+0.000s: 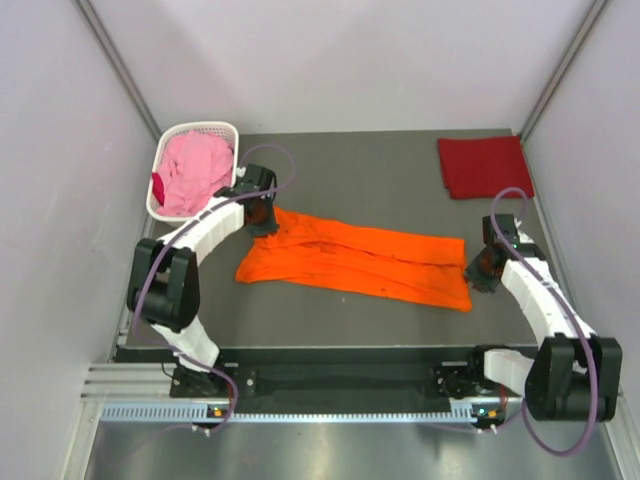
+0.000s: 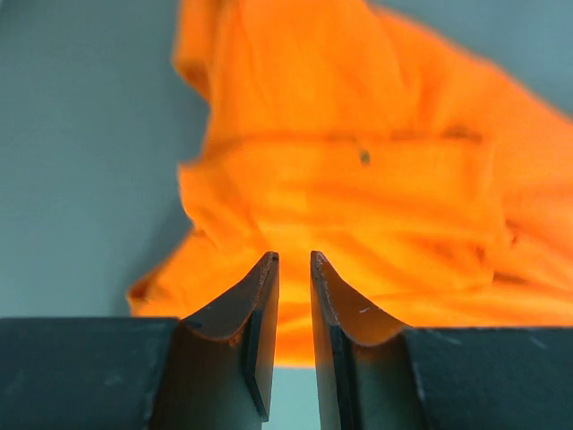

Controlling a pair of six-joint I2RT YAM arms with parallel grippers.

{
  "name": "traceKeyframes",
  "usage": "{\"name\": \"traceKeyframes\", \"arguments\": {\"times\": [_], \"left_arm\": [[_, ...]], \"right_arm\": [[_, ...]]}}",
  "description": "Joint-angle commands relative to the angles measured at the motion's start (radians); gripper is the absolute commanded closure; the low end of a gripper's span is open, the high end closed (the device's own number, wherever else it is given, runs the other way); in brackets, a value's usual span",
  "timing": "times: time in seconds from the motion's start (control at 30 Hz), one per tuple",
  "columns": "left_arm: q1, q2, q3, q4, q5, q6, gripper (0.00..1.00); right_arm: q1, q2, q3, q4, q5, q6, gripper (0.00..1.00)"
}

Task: Fold and stack the t-shirts
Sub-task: Fold the tshirt

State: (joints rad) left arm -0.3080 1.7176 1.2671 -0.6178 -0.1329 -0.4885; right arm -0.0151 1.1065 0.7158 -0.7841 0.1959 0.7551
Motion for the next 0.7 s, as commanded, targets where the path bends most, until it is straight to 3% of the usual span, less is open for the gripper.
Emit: {"name": "traceKeyframes", "arguments": {"times": [0.0, 0.1, 0.4, 0.53, 0.67], "left_arm": [[0.001, -0.042, -0.104, 0.049, 0.076, -0.018, 0.74], [0.001, -0.029, -0.161, 0.069, 0.075, -0.032, 0.74], [0.001, 0.033, -0.213, 0.087, 0.003, -0.048, 0.76], [-0.002, 0.054, -0.204, 0.063, -0.127, -0.044, 0.76], [-0.006, 0.068, -0.170, 0.004, -0.209, -0.039, 0.76]], "right_arm": [[0.004, 0.064, 0.030, 0.106, -0.099, -0.120, 0.76], [0.003, 0.096, 0.021, 0.192, -0.230, -0.203, 0.77], [0.004, 0.208, -0.012, 0.242, -0.128, -0.177, 0.78], [0.003, 0.269, -0.041, 0.313, -0.121, -0.181, 0.80], [0.003, 0.305, 0.007, 0.298, -0.015, -0.218, 0.81]]}}
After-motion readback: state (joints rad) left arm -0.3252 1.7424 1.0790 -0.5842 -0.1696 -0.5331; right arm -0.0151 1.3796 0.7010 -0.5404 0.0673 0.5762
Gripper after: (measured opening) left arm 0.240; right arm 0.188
